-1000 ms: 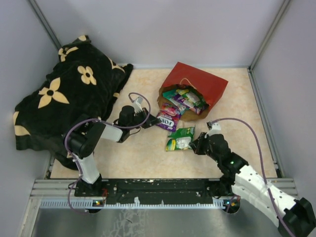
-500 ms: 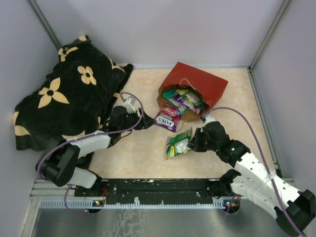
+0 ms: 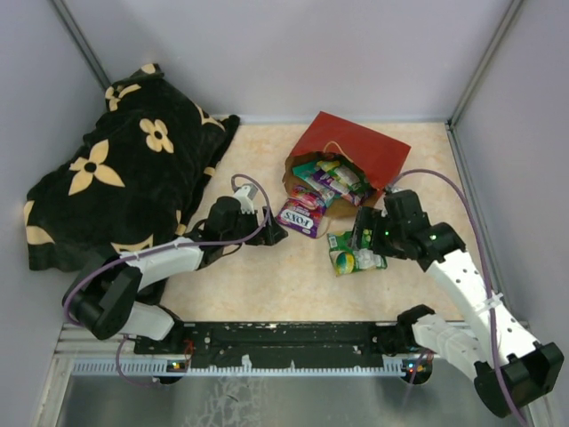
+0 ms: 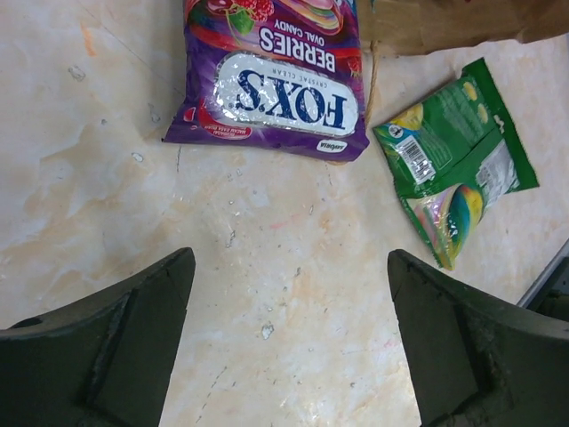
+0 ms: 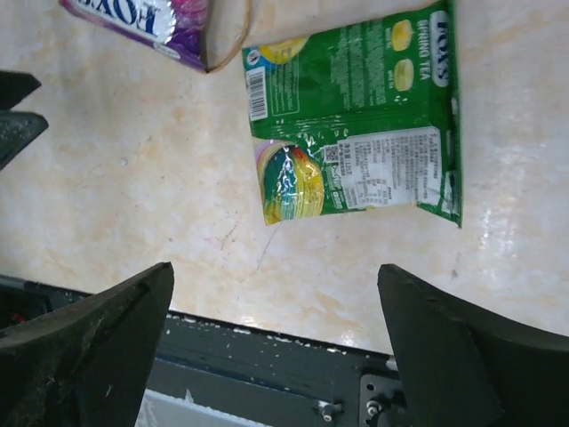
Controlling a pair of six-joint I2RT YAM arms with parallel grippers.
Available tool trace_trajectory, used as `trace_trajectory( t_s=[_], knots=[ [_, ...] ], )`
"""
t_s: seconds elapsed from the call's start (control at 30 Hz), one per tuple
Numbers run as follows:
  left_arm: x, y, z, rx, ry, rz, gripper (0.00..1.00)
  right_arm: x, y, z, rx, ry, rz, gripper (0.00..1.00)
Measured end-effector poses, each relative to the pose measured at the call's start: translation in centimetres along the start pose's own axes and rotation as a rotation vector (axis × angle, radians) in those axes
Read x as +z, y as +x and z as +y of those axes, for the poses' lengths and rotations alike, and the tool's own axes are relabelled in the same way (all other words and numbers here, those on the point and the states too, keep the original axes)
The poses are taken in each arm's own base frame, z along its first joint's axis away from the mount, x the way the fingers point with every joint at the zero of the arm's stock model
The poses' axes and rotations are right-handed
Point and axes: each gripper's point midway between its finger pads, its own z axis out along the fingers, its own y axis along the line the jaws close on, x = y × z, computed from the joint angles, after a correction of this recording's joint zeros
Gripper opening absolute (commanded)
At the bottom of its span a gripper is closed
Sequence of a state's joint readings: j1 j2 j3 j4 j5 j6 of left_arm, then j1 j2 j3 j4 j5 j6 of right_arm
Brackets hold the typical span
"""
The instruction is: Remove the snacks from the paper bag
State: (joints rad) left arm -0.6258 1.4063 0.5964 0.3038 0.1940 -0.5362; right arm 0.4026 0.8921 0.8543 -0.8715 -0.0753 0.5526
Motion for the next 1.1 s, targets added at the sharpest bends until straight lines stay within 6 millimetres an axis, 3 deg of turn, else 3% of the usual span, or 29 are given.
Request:
trace_trajectory(
  t_s=[0.13, 0.23, 0.3, 0.4, 0.5, 0.57, 0.63, 0.73, 0.9, 1.1],
  knots=[
    [0.0, 0.4, 0.3, 0.018, -0.016, 0.013, 0.97, -2.0, -2.3, -0.6, 0.003, 0.081, -0.081, 0.99],
    [-0.1, 0.6, 0.7, 0.025, -0.035, 0.019, 0.97, -2.9, -3.9, 0.2, -0.025, 0.119, -0.162, 0.99],
    [-0.1, 0.8, 0.9, 0.033, -0.047, 0.027, 0.97, -2.1, -3.0, 1.4, -0.088, 0.134, -0.153, 0.99],
    [-0.4, 0.8, 1.1, 0.041, -0.062, 0.03, 0.97, 1.4, -1.1, 2.1, -0.138, 0.169, -0.096, 0.99],
    [-0.8, 0.5, 1.0, 0.051, -0.067, 0.023, 0.98, 6.0, 2.2, -0.8, -0.136, 0.272, -0.017, 0.99],
    [-1.2, 0.3, 0.9, 0.059, -0.067, 0.017, 0.98, 7.4, 4.0, -3.0, -0.128, 0.331, 0.023, 0.99],
    [-1.5, 0.0, 0.7, 0.066, -0.065, 0.004, 0.98, 8.4, 4.9, -4.7, -0.099, 0.359, 0.032, 0.99],
    [-1.9, -0.2, 0.6, 0.071, -0.064, -0.006, 0.98, 9.5, 4.7, -6.3, -0.03, 0.367, 0.009, 0.99],
    [-1.9, 0.3, 0.9, 0.071, -0.07, 0.006, 0.97, 10.2, 4.0, -8.3, 0.102, 0.342, -0.034, 0.99],
    [-1.7, 0.9, 1.1, 0.068, -0.071, 0.025, 0.97, 8.4, 2.6, -11.5, 0.242, 0.383, -0.134, 0.99]
  ],
)
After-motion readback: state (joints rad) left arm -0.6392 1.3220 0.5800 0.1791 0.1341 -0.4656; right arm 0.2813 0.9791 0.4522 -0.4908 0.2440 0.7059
